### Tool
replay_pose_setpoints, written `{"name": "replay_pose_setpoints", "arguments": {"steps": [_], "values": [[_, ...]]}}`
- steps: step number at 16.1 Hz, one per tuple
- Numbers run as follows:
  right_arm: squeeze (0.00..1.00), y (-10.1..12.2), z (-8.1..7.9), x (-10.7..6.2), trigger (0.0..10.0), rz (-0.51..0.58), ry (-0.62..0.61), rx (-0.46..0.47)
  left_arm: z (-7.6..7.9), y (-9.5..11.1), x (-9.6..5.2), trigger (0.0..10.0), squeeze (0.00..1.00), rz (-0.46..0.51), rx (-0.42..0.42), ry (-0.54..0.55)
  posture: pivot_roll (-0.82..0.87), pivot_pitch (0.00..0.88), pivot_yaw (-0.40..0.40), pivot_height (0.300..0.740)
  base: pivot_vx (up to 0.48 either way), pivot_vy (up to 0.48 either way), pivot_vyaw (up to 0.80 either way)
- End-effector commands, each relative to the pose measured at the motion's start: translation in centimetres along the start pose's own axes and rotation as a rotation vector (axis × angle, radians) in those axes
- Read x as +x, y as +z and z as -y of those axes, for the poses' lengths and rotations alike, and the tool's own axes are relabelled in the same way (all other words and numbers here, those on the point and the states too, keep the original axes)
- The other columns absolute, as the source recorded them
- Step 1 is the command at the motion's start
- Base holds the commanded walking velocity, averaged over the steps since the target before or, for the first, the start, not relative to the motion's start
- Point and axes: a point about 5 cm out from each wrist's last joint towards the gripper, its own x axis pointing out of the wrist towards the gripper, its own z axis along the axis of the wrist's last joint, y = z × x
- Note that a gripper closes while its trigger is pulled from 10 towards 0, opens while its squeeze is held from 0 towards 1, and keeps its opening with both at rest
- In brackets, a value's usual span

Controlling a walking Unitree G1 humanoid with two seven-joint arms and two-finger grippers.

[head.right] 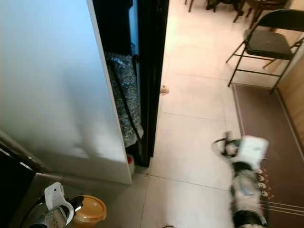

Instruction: Restocking fridge

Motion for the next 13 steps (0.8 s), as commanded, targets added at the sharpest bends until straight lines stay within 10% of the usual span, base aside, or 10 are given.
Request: {"name": "replay_pose_setpoints", "arguments": {"steps": [1,5,8,13], "values": [[0.00,0.2,0.2,-0.1,10.0,0.018,0.028,-0.115,-0.6,-0.6,-0.1,10.0,0.00,-0.021,0.011,0.018,-0.23,0.114,0.015,0.740,0.000,0.000,0.00],[0.00,6.3,-0.7,0.6,10.0,0.260,0.114,-0.121,-0.5,-0.4,-0.1,10.0,0.00,-0.014,0.018,0.027,-0.26,0.088,0.011,0.740,0.000,0.000,0.00],[0.00,11.0,-5.4,0.1,10.0,0.409,0.130,-0.063,0.2,-0.4,0.0,10.0,0.00,-0.005,-0.003,0.023,-0.25,0.066,-0.005,0.740,0.000,0.000,0.00],[0.00,12.7,-10.1,-0.9,10.0,0.365,0.218,0.017,0.9,-0.9,0.1,10.0,0.00,-0.013,-0.014,0.012,-0.29,0.038,-0.011,0.740,0.000,0.000,0.00]]}}
